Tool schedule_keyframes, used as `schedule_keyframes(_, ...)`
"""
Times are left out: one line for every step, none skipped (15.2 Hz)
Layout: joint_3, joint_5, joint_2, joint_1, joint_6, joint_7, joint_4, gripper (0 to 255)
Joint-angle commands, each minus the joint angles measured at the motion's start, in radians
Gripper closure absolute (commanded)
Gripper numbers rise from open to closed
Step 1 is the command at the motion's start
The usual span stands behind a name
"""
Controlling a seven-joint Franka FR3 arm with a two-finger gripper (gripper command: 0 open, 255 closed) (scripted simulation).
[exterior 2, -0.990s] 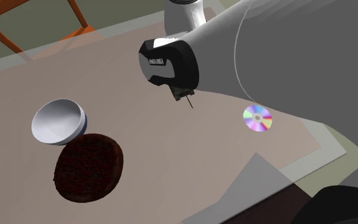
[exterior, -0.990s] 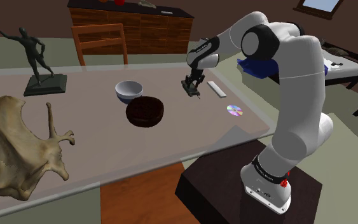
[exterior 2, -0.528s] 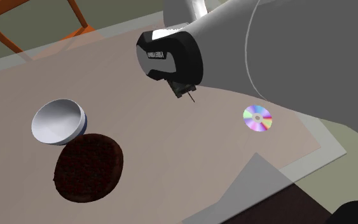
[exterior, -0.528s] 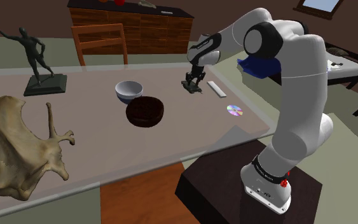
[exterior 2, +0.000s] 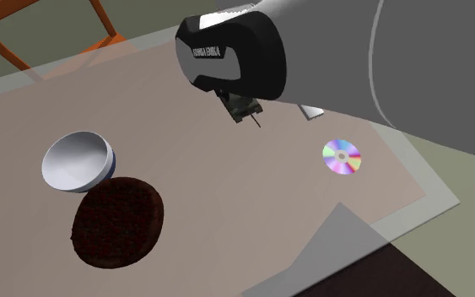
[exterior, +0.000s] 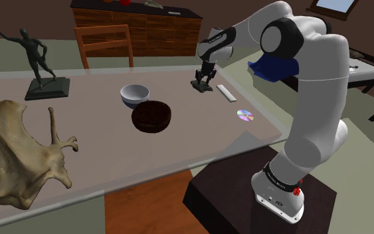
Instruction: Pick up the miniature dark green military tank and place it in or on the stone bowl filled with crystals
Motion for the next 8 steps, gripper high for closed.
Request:
schedule_keyframes(-0.003,-0.004,-0.015,0.002,-0.023,0.003,0.008,255)
schedule_keyframes(-0.004,-0.006,-0.023,0.002,-0.033,0.004,0.011,255)
schedule_keyframes(-0.005,-0.008,-0.030,0.003,-0.043,0.005,0.014,255)
schedule_keyframes(-0.007,-0.010,-0.037,0.004,-0.054,0.006,0.017,255)
schedule_keyframes(-0.008,-0.012,-0.044,0.005,-0.064,0.007,0.021,255)
schedule_keyframes(-0.009,-0.014,-0.051,0.006,-0.074,0.008,0.025,255)
schedule_keyframes(-0.010,-0.016,-0.057,0.006,-0.085,0.010,0.029,255)
schedule_keyframes(-0.011,-0.018,-0.064,0.007,-0.096,0.011,0.033,255)
